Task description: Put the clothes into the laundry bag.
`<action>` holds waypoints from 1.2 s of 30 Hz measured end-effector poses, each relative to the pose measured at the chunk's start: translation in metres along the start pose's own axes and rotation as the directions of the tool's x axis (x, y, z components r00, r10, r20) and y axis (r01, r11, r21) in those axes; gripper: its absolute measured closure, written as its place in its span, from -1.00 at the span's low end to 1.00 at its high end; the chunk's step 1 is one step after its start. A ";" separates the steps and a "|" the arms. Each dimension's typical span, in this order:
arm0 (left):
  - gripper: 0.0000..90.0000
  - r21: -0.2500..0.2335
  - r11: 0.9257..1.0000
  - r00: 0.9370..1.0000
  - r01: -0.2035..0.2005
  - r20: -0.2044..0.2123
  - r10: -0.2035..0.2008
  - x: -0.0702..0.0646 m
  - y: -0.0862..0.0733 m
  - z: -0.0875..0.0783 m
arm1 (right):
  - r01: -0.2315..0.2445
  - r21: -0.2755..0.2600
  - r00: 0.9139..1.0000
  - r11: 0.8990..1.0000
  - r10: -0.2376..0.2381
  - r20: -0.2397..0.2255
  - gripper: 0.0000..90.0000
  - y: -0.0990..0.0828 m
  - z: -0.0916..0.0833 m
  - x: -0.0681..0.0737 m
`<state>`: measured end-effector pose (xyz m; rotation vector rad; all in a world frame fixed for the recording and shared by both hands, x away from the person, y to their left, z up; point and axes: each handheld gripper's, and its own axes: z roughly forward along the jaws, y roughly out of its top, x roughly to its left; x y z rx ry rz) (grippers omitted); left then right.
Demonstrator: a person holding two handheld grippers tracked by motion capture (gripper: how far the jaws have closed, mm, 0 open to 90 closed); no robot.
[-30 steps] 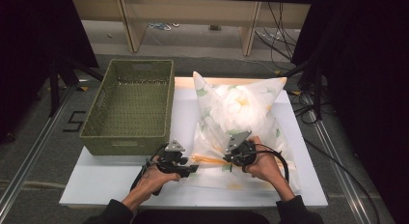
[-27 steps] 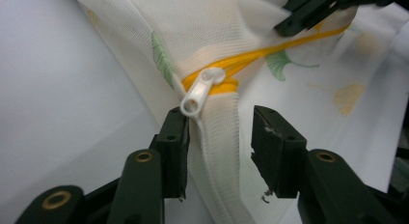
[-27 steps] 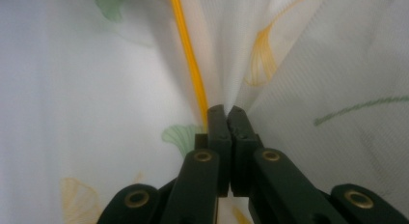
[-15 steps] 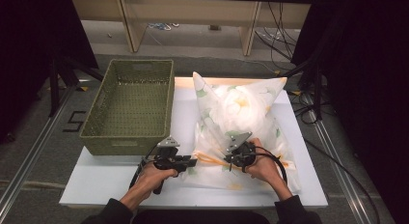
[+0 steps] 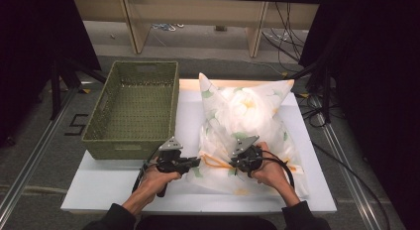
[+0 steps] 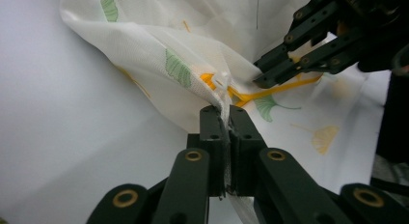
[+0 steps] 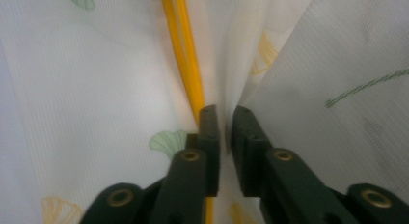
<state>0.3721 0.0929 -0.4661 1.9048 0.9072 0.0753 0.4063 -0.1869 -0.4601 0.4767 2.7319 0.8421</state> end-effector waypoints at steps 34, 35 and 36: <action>0.91 0.018 0.991 0.991 -0.133 -0.013 0.133 -0.023 0.000 0.012 | 0.033 -0.104 0.999 0.994 -0.030 0.025 0.67 0.045 -0.003 0.040; 0.91 0.021 0.991 0.991 -0.133 -0.013 0.134 -0.024 -0.001 0.013 | 0.031 -0.107 0.999 0.994 -0.029 0.019 0.67 0.045 -0.002 0.040; 0.90 0.033 0.992 0.992 -0.125 -0.002 0.125 -0.025 -0.002 0.012 | 0.028 -0.111 1.000 0.993 -0.027 0.012 0.68 0.045 -0.002 0.040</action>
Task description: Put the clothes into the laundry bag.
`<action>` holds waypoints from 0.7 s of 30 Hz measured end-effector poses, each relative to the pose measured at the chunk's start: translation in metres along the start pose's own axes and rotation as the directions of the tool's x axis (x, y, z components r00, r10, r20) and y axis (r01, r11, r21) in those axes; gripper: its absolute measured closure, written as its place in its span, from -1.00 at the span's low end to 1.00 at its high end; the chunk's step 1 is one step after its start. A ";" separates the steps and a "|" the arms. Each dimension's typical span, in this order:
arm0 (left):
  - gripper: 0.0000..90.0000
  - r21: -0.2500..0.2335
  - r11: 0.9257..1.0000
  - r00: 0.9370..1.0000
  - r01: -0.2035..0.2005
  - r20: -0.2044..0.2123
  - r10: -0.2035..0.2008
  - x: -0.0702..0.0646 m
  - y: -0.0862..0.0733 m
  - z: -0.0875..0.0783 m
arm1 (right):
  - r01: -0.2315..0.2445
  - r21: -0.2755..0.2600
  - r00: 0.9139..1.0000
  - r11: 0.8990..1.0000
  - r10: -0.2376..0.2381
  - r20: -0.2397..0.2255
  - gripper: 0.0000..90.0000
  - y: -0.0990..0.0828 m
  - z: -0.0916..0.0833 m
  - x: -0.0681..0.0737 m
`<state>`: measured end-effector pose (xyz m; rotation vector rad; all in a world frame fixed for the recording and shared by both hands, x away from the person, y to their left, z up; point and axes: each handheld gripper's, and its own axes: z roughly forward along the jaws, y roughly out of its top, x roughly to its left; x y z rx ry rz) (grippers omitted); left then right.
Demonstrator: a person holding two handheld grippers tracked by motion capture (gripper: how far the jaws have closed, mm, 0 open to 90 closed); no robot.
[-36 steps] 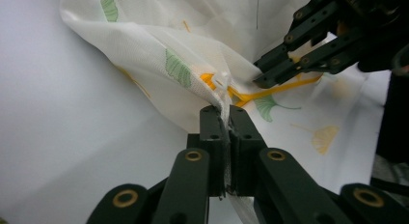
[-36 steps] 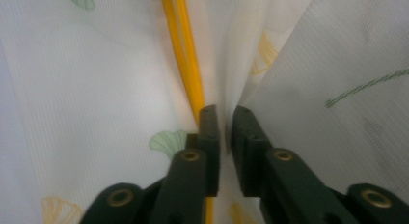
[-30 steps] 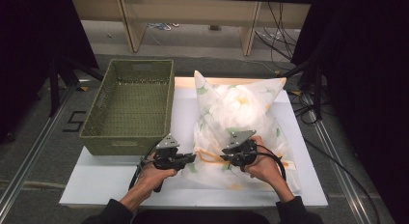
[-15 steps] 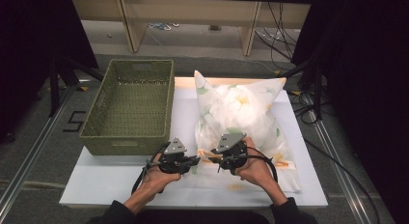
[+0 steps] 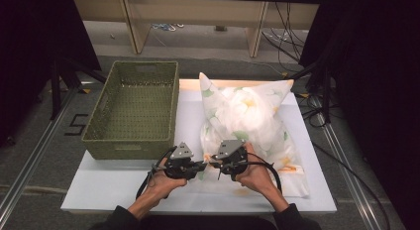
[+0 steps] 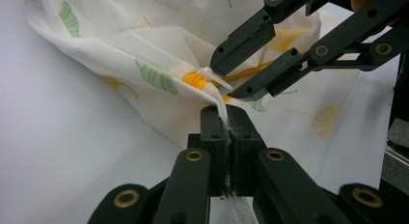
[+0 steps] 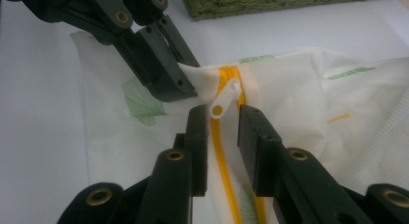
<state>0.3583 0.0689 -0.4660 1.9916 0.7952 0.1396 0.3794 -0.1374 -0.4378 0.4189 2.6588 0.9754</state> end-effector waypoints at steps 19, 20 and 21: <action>0.27 -0.017 0.989 0.989 0.145 0.016 -0.145 0.010 0.001 0.000 | -0.003 -0.066 0.999 0.998 0.001 -0.033 1.00 0.001 -0.004 -0.012; 0.26 -0.021 0.985 0.985 0.172 0.005 -0.172 0.013 0.002 -0.002 | -0.001 -0.062 0.999 0.998 -0.001 -0.032 1.00 0.001 -0.003 -0.012; 0.26 -0.034 0.980 0.981 0.196 0.011 -0.196 0.015 0.002 -0.002 | -0.003 -0.059 1.000 0.998 0.001 -0.031 1.00 0.001 -0.003 -0.011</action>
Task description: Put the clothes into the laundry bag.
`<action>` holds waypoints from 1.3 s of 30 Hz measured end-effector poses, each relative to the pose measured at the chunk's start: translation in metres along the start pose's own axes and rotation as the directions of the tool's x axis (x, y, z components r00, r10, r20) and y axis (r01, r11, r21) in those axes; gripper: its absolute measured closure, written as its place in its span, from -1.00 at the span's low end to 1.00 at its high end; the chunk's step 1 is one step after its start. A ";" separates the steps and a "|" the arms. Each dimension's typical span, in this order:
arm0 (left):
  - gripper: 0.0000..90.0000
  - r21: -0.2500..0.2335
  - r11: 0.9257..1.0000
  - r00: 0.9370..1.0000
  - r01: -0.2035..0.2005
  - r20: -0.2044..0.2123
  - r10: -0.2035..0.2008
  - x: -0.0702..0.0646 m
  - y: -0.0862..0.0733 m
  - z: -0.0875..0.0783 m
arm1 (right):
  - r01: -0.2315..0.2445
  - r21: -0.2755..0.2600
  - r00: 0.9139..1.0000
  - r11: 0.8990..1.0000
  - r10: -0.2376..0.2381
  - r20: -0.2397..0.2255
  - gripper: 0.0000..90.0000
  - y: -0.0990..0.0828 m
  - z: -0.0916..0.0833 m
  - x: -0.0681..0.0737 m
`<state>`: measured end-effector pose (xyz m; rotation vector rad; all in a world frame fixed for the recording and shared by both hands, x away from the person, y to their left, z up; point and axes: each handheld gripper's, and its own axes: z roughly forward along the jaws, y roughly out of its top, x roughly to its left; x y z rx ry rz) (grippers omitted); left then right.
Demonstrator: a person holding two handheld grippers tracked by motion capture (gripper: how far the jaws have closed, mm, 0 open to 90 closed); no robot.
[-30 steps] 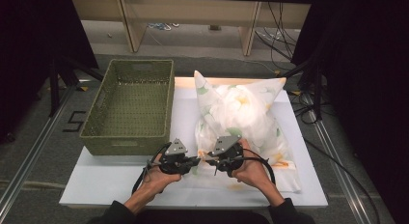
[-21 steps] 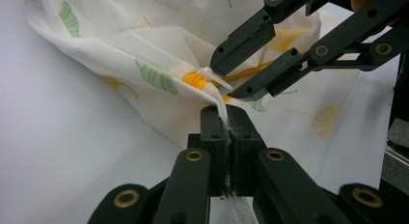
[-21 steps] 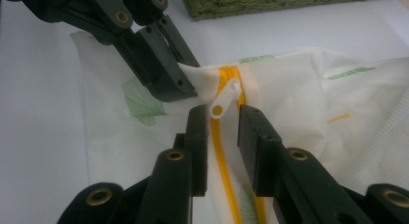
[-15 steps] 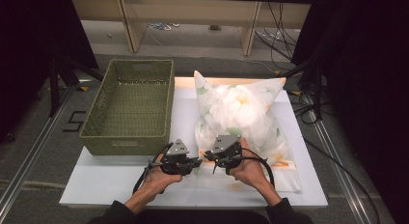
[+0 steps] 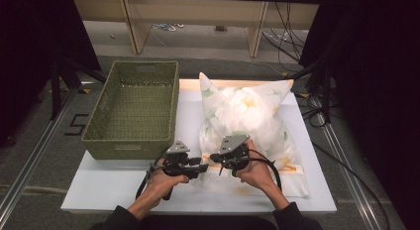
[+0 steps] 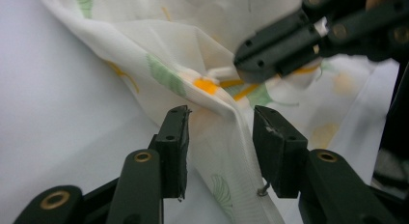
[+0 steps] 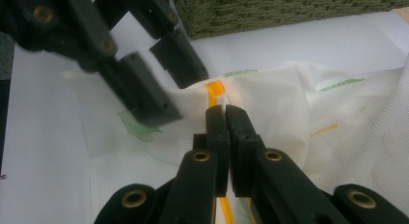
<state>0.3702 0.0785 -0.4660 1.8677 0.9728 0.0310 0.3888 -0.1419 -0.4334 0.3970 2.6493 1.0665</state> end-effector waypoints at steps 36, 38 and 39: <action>0.85 -0.013 0.995 0.995 -0.099 -0.026 0.099 -0.002 -0.003 0.004 | -0.095 -0.087 0.994 0.992 0.091 -0.056 0.99 0.001 0.005 -0.011; 0.85 -0.011 0.994 0.993 -0.112 -0.031 0.112 -0.002 -0.004 0.004 | -0.103 -0.083 0.994 0.991 0.098 -0.056 0.99 0.000 0.007 -0.011; 0.85 -0.019 0.994 0.994 -0.104 -0.031 0.103 -0.003 -0.004 0.005 | -0.110 -0.086 0.993 0.990 0.105 -0.059 0.99 0.000 0.008 -0.012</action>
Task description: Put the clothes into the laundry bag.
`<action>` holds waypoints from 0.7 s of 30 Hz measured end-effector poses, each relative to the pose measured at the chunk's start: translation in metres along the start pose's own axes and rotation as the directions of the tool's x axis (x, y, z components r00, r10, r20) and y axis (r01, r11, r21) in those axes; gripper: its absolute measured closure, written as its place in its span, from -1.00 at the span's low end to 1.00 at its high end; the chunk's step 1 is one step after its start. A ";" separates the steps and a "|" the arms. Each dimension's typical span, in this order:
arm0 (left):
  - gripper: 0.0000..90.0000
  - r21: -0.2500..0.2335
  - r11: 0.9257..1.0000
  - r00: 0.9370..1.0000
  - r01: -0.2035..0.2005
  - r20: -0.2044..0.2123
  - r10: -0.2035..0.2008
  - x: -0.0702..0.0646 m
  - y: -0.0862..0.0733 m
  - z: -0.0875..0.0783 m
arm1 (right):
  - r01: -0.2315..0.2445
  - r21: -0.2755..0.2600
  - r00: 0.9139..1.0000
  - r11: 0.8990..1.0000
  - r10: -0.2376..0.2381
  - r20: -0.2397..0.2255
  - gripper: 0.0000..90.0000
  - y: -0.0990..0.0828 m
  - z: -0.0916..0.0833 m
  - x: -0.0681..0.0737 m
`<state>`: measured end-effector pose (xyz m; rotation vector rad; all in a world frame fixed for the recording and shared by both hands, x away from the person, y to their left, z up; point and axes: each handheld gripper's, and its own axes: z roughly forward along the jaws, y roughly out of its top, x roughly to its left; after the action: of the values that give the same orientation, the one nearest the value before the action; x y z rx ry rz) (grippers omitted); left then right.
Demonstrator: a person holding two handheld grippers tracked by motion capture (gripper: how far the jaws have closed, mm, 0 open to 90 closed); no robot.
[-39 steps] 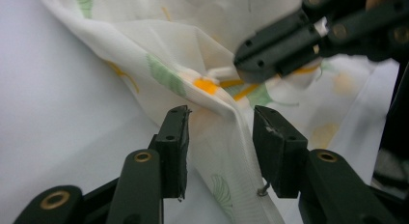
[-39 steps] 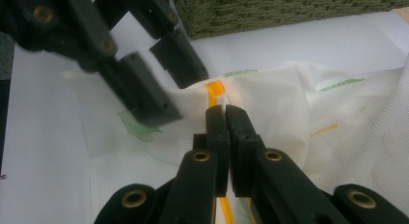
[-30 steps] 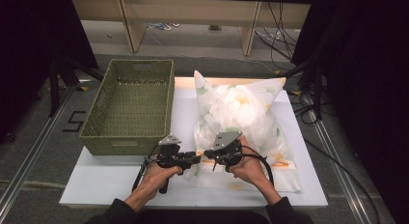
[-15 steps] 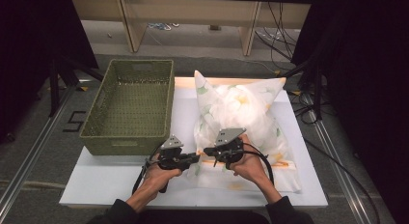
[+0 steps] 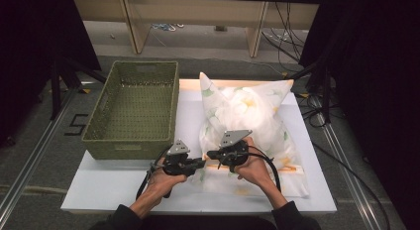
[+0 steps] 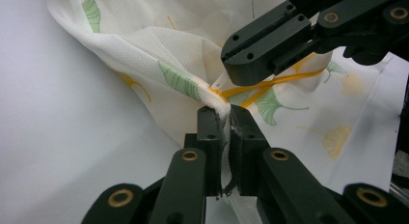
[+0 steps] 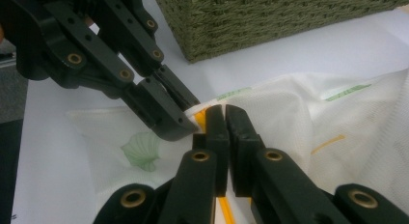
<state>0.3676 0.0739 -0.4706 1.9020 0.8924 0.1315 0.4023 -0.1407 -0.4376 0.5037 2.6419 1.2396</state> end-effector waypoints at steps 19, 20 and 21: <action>0.65 0.025 1.000 1.000 0.005 0.029 -0.005 0.007 0.002 0.001 | -0.024 0.028 1.000 0.999 0.024 -0.008 1.00 0.000 0.005 0.001; 0.64 0.024 1.000 0.999 0.010 0.032 -0.011 0.007 0.002 0.002 | -0.037 0.032 0.999 0.999 0.038 -0.006 1.00 0.000 0.005 0.002; 0.62 0.028 0.999 0.999 0.017 0.032 -0.018 0.007 0.003 0.002 | -0.040 0.034 0.999 0.999 0.040 -0.006 1.00 0.000 0.005 0.001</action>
<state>0.3746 0.0762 -0.4712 1.9161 0.8933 0.0786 0.4024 -0.1367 -0.4408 0.5613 2.6748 1.2113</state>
